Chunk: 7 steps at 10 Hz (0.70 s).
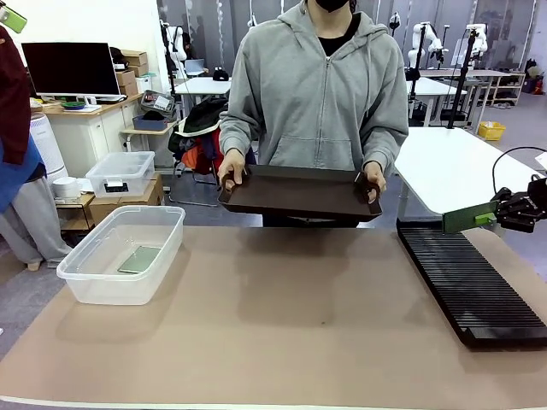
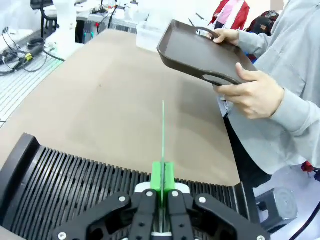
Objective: Sort PCBs into racks and boxes based on the side picked up.
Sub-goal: If the short side of the Blank PCB is picked up, insert it into the PCB Rack ; if the long side is picked up, place it in the Organizing box.
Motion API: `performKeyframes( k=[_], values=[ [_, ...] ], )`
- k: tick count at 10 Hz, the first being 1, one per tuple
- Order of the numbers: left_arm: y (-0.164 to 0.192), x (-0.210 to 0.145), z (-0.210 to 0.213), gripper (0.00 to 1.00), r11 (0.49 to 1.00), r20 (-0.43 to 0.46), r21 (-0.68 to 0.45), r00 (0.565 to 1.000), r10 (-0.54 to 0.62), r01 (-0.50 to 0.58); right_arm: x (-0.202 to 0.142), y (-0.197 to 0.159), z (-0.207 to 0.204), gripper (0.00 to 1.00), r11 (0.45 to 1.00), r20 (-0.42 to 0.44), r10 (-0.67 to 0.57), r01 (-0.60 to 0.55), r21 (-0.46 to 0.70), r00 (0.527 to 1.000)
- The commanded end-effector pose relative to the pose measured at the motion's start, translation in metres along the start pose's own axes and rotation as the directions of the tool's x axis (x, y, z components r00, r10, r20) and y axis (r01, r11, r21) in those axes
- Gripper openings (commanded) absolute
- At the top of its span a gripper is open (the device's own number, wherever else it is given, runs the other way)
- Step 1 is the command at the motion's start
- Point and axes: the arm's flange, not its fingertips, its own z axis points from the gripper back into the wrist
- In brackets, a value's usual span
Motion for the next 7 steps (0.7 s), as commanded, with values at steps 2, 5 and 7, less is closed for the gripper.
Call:
performKeyframes(
  k=[2, 5, 7],
  values=[
    [-0.002, 0.0, -0.001, 0.83, 1.0, -0.001, 0.004, 1.0, 0.01, -0.01, 0.0, 0.0, 0.0, 0.03, 1.0, 0.0, 0.0, 0.0, 0.0, 1.0],
    [-0.002, 0.0, -0.001, 0.83, 1.0, -0.001, 0.004, 1.0, 0.01, -0.01, -0.001, 0.0, 0.0, 0.03, 1.0, 0.008, -0.028, 0.028, 0.008, 1.0],
    [-0.002, 0.0, -0.001, 0.83, 1.0, -0.001, 0.004, 1.0, 0.01, -0.01, -0.01, 0.007, -0.004, 0.03, 0.995, 0.052, -0.095, 0.092, 0.042, 0.994]
  ],
)
